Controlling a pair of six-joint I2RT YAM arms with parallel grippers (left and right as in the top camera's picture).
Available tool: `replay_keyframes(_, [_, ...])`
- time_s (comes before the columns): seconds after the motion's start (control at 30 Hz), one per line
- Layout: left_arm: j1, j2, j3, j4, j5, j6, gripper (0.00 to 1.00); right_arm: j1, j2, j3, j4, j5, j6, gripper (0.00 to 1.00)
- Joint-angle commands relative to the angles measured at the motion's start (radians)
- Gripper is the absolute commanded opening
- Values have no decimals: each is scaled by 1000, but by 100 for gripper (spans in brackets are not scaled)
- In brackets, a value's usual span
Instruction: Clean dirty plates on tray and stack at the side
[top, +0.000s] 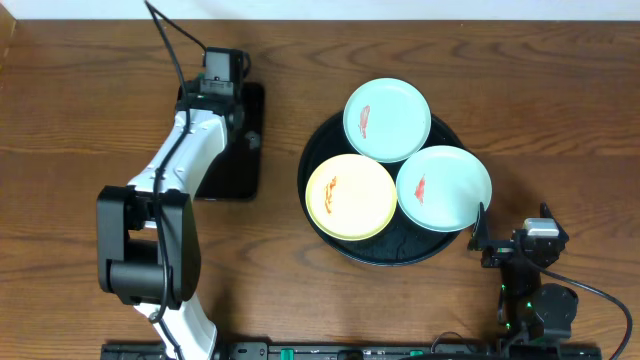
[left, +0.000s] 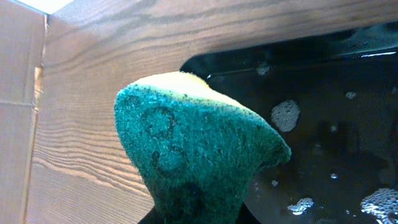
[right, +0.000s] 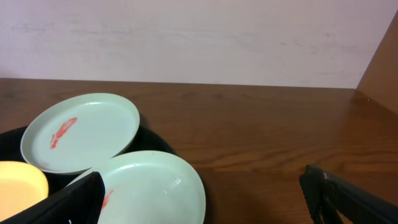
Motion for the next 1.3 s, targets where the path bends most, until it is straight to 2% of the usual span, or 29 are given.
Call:
replay_keyframes(0.0, [-25,-21,2,21,-68,52,7,0,-5,-1,-5,6,-12,99])
replay_keyframes(0.17, [-65,-27,3,100,-285,71,7,0,-5,-1,-5,6,-12,99])
replay_keyframes(0.23, [-74,-39,3,119,-294,56,7,0,-5,-1,-5,6,-12,99])
replay_keyframes(0.33, [-67,-51,3,108,-164,-93,7,0,-5,-1,-5,6,-12,99])
replay_keyframes(0.47, [-5,-16,-6,51,287,-174,8,0,-5,-1,-5,6,-12,99])
replay_keyframes(0.53, [31,19,-14,40,382,-225,7,0,-5,-1,-5,6,-12,99])
replay_keyframes(0.67, [75,8,-7,5,333,-260,7,0,-5,-1,-5,6,-12,99])
replay_keyframes(0.87, [81,-200,11,-9,360,-282,8,0,-5,-1,-5,6,-12,99])
replay_keyframes(0.97, [83,-250,11,-16,360,-281,7,0,-5,-1,-5,6,-12,99])
replay_keyframes(1.27, [96,-117,-45,-36,361,-338,7,0,-5,-1,-5,6,-12,99])
